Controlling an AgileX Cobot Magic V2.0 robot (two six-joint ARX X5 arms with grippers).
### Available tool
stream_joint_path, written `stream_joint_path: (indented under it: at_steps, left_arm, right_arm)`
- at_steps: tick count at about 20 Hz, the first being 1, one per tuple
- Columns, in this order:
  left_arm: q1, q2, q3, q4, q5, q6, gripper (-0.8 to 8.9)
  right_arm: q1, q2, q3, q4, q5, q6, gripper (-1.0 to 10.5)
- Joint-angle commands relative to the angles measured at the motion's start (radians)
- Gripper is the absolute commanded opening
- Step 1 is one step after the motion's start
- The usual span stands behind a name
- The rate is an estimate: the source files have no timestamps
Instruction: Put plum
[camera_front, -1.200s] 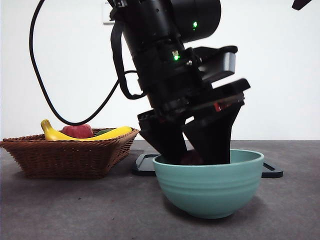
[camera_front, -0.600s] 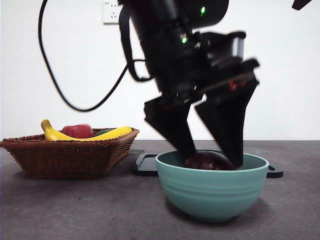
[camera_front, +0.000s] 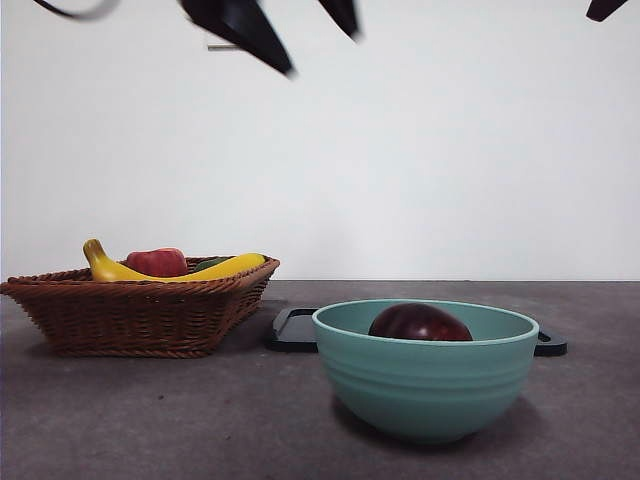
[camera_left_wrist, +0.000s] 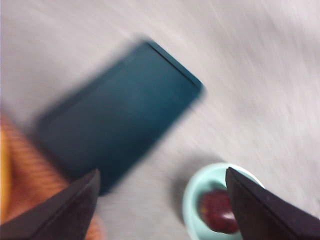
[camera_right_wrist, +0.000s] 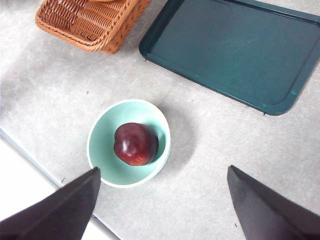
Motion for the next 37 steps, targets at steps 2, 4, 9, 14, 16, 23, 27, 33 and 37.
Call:
stream_joint_path:
  at_steps: [2,4,9,14,16,23,27,33,37]
  left_arm:
    - [0.07,-0.107,-0.008,-0.026,0.037,-0.014,4.06]
    - [0.107,-0.188,-0.074,-0.022,0.084,-0.014,4.06]
    - [0.13,-0.383,-0.348,-0.017,0.18,-0.014,4.06]
    - [0.125,-0.504,-0.559,-0.023,0.337,-0.019,4.04]
    - [0.125,-0.516,-0.586,-0.031,0.35,-0.019,4.03]
    - [0.124,-0.516,-0.586,-0.04,0.351,-0.019,4.03]
    - [0.124,-0.516,-0.586,-0.04,0.351,-0.019,4.03]
    - [0.124,-0.516,-0.586,-0.04,0.351,-0.019,4.03]
    - [0.124,-0.516,-0.586,-0.04,0.351,-0.018,4.03]
  right_arm:
    - [0.004,0.007,0.02,-0.001,0.0,0.01,4.1]
    - [0.004,0.007,0.02,-0.001,0.0,0.01,4.1]
    - [0.004,0.007,0.02,-0.001,-0.001,0.01,4.1]
    - [0.004,0.007,0.02,-0.001,-0.001,0.01,4.1]
    - [0.004,0.007,0.02,-0.002,-0.001,0.01,4.1]
    - [0.005,0.008,0.02,-0.005,-0.001,0.011,4.1]
    - [0.026,0.032,0.008,-0.016,-0.004,0.045,4.1]
    - [0.146,0.118,-0.145,0.173,0.001,0.142,4.0]
    - [0.207,0.207,-0.189,0.28,0.08,0.169,3.5]
